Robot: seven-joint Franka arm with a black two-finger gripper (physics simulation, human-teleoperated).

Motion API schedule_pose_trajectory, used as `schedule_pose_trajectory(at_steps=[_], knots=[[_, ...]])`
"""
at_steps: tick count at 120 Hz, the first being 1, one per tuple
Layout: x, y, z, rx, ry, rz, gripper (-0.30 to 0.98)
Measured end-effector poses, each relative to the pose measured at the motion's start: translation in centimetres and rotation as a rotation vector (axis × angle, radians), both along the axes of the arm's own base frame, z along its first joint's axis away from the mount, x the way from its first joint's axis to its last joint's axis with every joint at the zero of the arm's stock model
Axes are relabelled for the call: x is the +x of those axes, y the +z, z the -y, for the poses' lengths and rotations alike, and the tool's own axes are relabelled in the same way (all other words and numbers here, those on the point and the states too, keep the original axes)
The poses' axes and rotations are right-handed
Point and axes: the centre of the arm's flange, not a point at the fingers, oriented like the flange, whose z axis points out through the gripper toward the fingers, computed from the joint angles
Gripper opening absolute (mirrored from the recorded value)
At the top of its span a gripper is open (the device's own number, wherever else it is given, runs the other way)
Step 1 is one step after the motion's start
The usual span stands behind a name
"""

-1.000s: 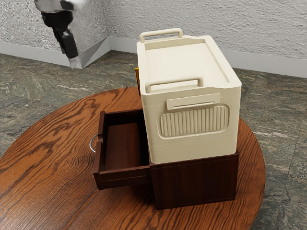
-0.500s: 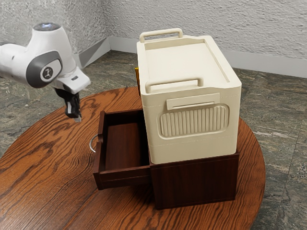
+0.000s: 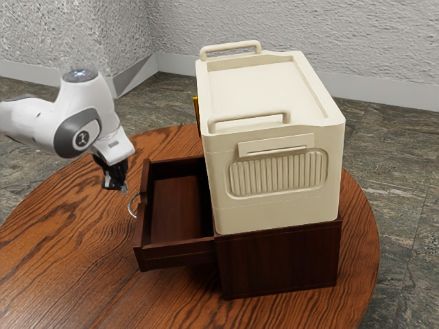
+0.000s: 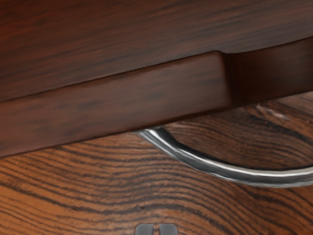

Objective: Push the drawer handle with one arm to close the drawer

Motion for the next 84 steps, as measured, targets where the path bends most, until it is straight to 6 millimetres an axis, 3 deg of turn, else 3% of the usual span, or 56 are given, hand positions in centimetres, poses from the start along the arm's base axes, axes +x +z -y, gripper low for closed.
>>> schedule_pose_trajectory(at_steps=[39,84], knots=[[0.5,-2.1,0.3,-0.012,-0.058,-0.012,-0.1],[0.9,-2.6,1.4,-0.038,-0.095,0.005,-0.1]])
